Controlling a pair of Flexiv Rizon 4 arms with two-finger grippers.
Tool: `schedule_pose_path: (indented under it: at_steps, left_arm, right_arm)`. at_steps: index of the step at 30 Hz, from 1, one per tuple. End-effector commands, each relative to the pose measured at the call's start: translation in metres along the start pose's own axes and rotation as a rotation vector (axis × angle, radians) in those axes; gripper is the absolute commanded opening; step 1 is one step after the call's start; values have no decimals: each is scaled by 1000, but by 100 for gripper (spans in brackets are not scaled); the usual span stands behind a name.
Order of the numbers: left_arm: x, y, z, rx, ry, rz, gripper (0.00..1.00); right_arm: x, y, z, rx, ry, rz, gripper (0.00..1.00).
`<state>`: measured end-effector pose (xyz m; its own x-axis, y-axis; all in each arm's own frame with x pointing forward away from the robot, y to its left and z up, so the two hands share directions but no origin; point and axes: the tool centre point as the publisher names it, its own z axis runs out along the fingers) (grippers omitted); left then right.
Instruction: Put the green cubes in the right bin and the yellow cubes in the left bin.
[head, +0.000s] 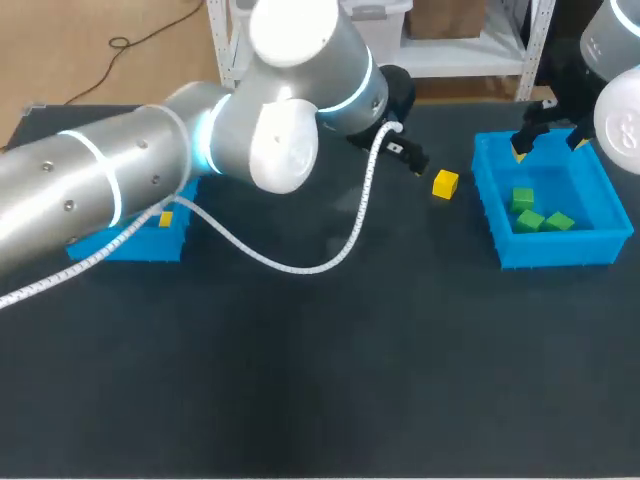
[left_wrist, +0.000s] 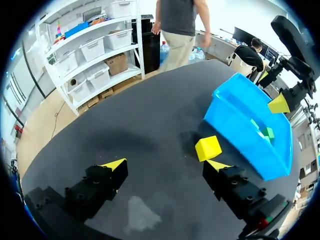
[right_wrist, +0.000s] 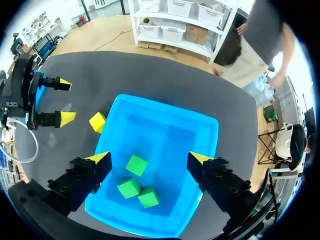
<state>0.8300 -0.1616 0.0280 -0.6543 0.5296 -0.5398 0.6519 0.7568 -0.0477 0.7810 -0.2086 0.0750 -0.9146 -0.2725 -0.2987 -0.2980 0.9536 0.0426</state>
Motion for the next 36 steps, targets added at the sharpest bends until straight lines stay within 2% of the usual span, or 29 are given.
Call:
schedule_pose_path:
  at_steps: [1,8,18,24,36]
  left_arm:
    - [-6,-4,8,7,1,1,100]
    - [-9,-18,6,43,8,-16,100]
    - [-12,-48,5,104,18,19,100]
    - [-8,-53,17,101,52,35,100]
    - [-16,-62,37,100,80,57,100]
  right_arm:
    - [3,1,-1,6,-7,2,100]
    - [3,1,-1,6,-7,2,100]
    - [3,1,-1,6,-7,2,100]
    - [3,1,-1,6,-7,2,100]
    - [3,1,-1,6,-7,2,100]
